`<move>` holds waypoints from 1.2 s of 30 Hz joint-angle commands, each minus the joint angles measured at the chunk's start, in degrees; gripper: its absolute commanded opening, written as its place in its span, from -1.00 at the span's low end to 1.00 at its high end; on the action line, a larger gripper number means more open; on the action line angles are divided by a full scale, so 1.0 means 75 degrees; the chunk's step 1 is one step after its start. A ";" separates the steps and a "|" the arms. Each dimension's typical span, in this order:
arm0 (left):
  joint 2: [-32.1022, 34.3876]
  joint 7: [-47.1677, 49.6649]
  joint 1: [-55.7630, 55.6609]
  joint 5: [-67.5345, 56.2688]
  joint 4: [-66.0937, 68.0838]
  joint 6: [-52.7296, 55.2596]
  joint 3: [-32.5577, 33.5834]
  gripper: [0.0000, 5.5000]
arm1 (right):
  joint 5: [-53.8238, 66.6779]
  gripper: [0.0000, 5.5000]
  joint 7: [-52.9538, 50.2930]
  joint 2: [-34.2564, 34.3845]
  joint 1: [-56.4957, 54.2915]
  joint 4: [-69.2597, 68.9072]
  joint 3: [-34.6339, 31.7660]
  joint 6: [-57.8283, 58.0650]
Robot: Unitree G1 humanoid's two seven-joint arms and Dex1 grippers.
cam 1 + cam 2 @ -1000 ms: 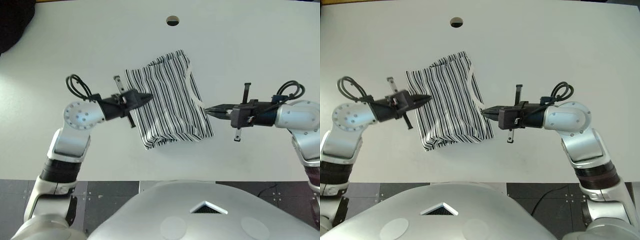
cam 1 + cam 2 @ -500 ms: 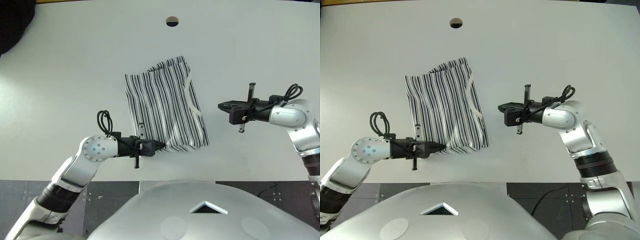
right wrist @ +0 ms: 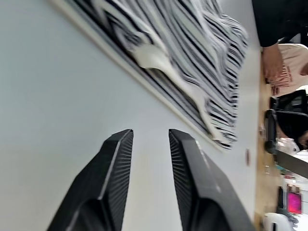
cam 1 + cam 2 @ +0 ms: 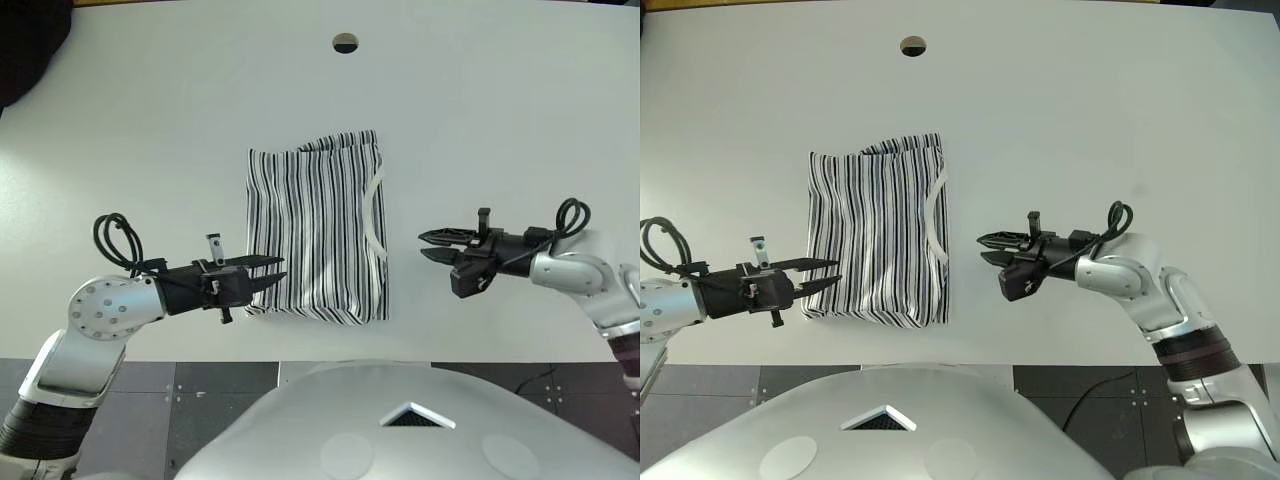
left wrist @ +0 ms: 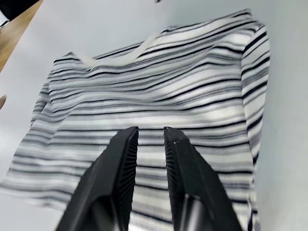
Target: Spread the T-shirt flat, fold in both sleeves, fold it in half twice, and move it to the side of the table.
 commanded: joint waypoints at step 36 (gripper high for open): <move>0.0391 0.0059 0.0077 0.2129 0.1511 -0.1712 -0.1082 -0.53 | -0.0989 -0.71 -0.0357 0.0938 -0.0083 0.0543 0.1881 -0.0497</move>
